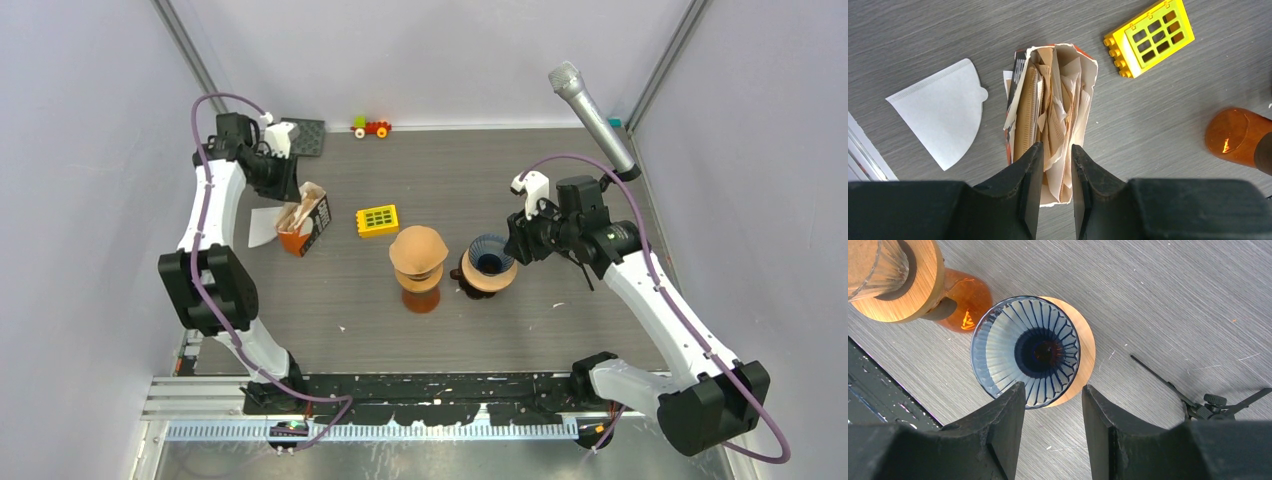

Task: Place the coffee filter in the dripper
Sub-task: Pick up the coffee filter from the coffee filter holder.

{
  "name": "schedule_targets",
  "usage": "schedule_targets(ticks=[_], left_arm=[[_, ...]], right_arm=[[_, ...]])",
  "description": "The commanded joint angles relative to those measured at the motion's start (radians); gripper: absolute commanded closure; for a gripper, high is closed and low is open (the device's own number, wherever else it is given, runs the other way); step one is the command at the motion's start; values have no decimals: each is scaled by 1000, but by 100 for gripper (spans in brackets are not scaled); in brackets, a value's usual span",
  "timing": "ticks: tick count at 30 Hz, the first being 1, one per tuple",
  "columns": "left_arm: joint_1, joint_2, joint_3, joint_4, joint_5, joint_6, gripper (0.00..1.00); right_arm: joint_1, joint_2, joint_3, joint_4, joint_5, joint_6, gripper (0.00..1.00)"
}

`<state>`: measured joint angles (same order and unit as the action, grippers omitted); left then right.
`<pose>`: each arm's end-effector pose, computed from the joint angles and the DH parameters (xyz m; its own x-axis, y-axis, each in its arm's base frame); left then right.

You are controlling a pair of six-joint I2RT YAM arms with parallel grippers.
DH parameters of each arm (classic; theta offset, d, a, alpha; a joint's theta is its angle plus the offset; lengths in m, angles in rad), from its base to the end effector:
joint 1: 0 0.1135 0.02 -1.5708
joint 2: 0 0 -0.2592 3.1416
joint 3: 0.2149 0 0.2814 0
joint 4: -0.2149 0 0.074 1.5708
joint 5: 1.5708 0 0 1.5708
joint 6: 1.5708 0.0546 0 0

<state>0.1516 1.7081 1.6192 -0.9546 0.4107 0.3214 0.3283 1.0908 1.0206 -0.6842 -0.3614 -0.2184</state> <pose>0.3958 0.0384 0.2984 -0.7915 0.1721 -0.5864 0.3269 0.9299 -0.1684 0.2493 0.1053 0.2983 -0.5147 -0.3894 -0.7638 -0.6730 0.7355 0.0785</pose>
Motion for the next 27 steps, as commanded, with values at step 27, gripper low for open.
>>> schedule_targets(ticks=[27], left_arm=[[-19, 51, 65, 8, -31, 14, 75]], right_arm=[[5, 4, 3, 15, 15, -19, 50]])
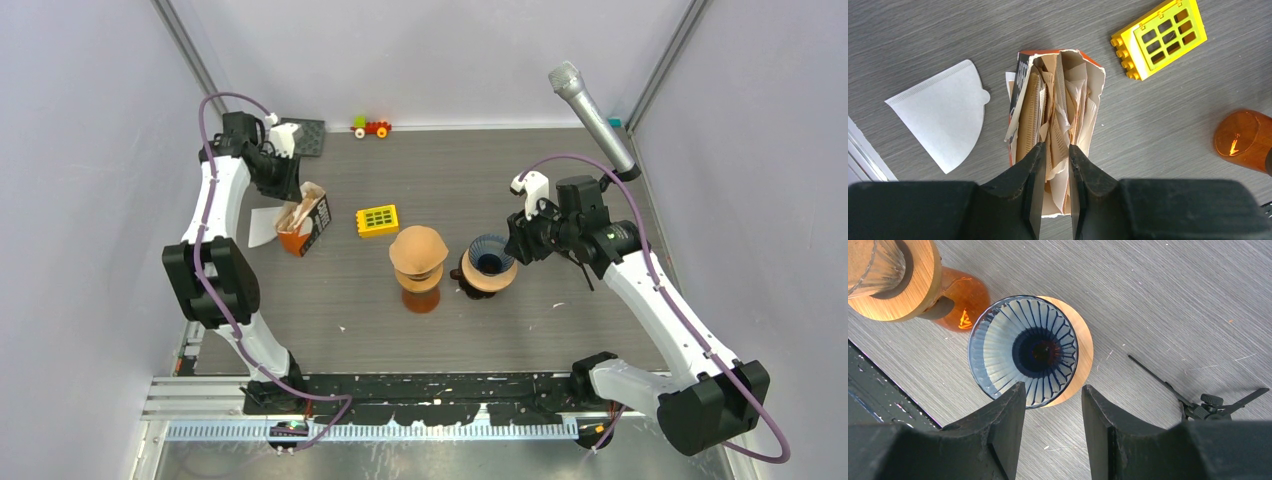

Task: Place the coffee filter in the dripper
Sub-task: Pick up the coffee filter from the coffee filter holder.

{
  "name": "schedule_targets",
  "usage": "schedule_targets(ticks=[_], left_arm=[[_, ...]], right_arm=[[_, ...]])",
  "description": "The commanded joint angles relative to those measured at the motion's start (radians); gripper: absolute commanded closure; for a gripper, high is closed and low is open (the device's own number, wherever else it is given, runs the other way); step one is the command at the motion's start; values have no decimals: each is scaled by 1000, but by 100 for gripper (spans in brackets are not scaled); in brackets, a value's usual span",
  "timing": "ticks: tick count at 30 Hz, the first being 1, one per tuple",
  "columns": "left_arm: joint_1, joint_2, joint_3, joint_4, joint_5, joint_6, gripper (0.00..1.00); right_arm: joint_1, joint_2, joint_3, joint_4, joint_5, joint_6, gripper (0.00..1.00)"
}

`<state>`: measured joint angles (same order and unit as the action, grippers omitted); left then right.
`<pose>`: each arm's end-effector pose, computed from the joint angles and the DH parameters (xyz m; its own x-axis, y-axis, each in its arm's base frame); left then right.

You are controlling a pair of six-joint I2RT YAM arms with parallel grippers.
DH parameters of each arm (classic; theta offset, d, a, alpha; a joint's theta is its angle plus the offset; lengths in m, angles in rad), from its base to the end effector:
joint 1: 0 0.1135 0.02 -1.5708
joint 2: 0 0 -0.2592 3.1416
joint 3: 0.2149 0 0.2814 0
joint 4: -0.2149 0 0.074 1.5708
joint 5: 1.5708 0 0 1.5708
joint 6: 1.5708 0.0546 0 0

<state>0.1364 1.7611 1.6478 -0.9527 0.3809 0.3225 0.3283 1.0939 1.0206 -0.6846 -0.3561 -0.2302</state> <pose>0.4082 0.0355 0.2874 -0.8060 0.1864 -0.5618 0.3241 0.9332 -0.1553 0.2499 0.1052 0.2974 -0.5099 -0.3996 -0.7618 -0.6760 0.7338 0.0676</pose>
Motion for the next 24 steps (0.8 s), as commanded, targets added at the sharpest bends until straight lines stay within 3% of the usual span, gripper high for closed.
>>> schedule_targets(ticks=[1, 24], left_arm=[[-4, -2, 37, 6, -1, 12, 75], [-6, 5, 38, -14, 1, 37, 73]], right_arm=[[6, 2, 3, 16, 11, -8, 50], [6, 7, 6, 10, 14, -10, 50]])
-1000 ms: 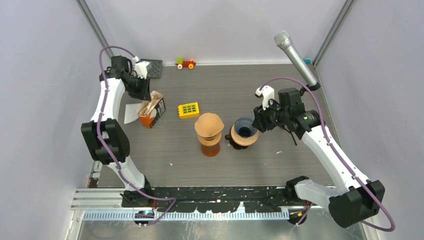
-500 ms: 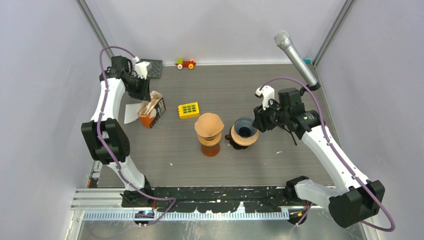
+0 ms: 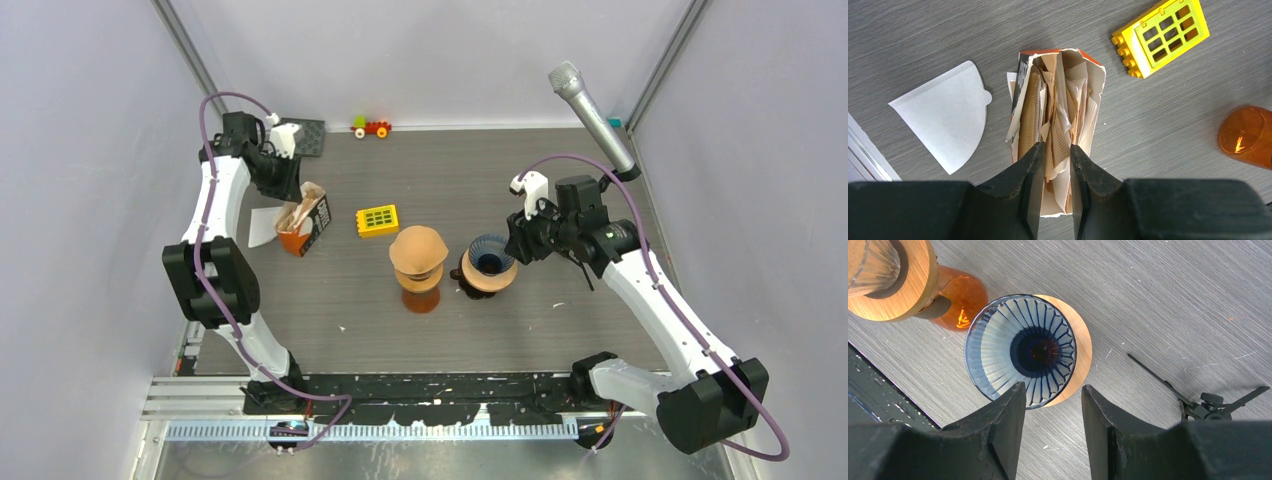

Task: Place the coffee filter in the dripper
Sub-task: Pick up the coffee filter from the coffee filter holder.

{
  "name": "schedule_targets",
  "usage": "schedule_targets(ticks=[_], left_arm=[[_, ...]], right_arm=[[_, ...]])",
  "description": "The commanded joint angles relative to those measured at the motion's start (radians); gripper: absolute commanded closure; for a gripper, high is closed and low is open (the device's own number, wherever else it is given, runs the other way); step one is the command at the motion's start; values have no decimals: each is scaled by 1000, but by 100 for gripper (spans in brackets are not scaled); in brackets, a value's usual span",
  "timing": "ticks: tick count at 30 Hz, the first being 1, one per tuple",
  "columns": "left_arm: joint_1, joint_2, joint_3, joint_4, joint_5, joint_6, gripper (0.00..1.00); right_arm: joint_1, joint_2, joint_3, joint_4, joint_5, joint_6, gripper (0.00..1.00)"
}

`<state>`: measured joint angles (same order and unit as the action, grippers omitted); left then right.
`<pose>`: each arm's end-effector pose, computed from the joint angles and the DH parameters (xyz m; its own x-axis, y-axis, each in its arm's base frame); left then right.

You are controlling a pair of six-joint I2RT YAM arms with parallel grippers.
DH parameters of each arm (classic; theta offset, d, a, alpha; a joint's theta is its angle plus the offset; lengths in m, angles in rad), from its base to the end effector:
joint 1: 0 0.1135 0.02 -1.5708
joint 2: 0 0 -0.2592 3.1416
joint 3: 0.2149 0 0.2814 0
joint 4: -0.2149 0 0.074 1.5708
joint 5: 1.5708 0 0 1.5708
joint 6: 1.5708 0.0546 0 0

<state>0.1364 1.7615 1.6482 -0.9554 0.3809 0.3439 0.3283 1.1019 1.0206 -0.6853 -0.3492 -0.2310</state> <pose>0.4080 0.0355 0.2872 -0.8004 0.2061 -0.5630 0.3408 0.9289 -0.1445 0.2515 0.1054 0.2953 -0.5164 -0.4032 -0.7555 -0.6723 0.7373 0.0661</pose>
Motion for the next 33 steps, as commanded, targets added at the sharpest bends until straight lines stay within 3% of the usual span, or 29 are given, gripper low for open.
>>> schedule_targets(ticks=[1, 16, 24, 33], left_arm=[[-6, 7, 39, -12, 1, 15, 73], [-5, 20, 55, -25, 19, 15, 86], [-5, 20, 78, -37, 28, 12, 100], [-6, 10, 91, -40, 24, 7, 100]], right_arm=[[6, 0, 6, 10, 7, -10, 50], [6, 7, 6, 9, 13, -12, 50], [6, 8, 6, 7, 16, -13, 50], [6, 7, 5, 7, 16, -13, 50]])
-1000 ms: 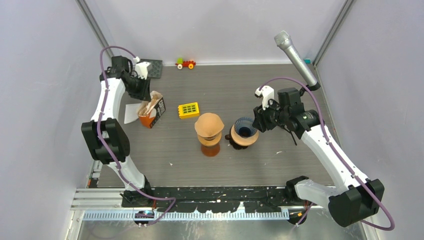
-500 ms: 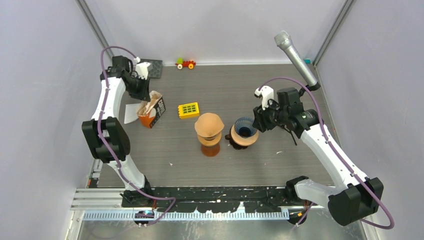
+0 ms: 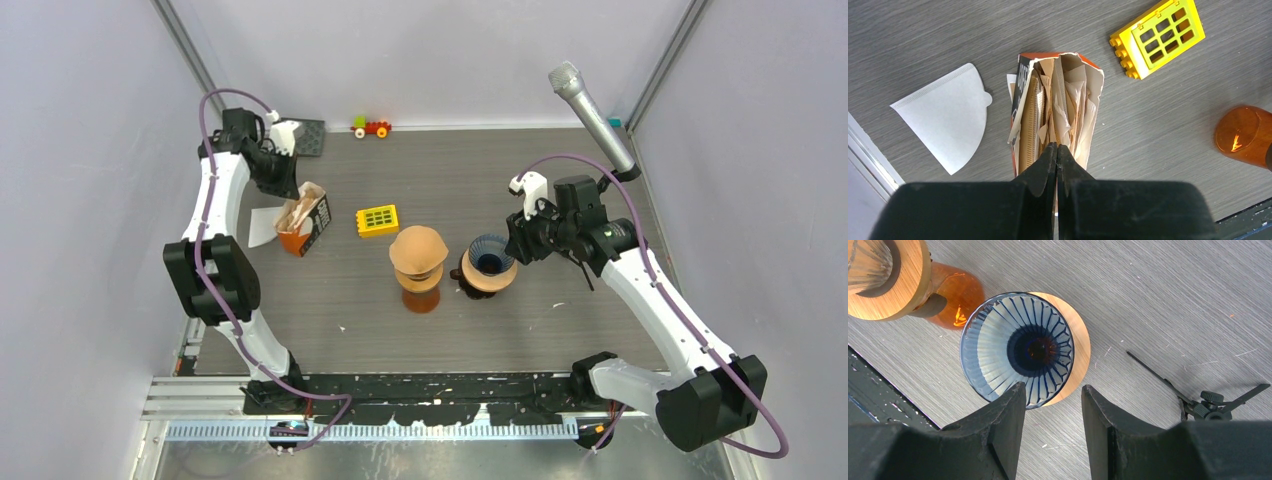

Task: Place the coffee filter in the dripper
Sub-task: Pick up the coffee filter from the coffee filter holder.

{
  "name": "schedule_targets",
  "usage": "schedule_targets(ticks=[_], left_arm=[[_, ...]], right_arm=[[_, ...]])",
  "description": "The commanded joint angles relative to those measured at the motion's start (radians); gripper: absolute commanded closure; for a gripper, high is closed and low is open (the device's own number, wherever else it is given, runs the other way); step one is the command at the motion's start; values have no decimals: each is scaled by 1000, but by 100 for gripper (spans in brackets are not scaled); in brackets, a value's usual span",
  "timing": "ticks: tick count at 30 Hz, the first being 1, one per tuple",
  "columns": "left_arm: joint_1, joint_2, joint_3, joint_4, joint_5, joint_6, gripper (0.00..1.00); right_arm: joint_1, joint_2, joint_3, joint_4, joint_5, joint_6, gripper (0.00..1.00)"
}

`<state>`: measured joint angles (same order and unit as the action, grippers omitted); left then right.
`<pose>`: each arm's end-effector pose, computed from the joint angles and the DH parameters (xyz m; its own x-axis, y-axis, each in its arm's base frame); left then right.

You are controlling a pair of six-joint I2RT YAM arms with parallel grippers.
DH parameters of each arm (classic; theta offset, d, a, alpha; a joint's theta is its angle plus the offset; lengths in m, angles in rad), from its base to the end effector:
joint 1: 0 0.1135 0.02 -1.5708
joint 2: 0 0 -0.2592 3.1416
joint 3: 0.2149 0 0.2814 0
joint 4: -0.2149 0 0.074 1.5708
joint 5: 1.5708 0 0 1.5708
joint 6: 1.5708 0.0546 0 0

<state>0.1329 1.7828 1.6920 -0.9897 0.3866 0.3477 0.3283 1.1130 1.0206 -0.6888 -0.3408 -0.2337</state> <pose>0.4115 0.0342 0.2918 -0.8039 0.2109 -0.5561 0.3480 0.9250 -0.1523 0.2533 0.1056 0.2921 -0.5260 -0.4097 -0.7453 -0.6685 0.7409 0.0645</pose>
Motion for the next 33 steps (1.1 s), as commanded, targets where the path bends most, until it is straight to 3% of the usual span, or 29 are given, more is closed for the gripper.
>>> schedule_targets(ticks=[1, 20, 21, 28, 33], left_arm=[[-1, -13, 48, -6, 18, 3, 100], [-2, -105, 84, -13, 29, -17, 100], [-3, -106, 83, -17, 28, -15, 97], [-3, -108, 50, -9, 9, -3, 48], [-11, -105, 13, -5, 12, 15, 41]], right_arm=[[6, -4, 4, 10, 8, -11, 50], [6, -2, 4, 8, 11, -13, 50], [6, -2, 4, 8, 10, -13, 50], [6, 0, 4, 7, 10, -13, 50], [6, 5, 6, 6, 11, -14, 50]])
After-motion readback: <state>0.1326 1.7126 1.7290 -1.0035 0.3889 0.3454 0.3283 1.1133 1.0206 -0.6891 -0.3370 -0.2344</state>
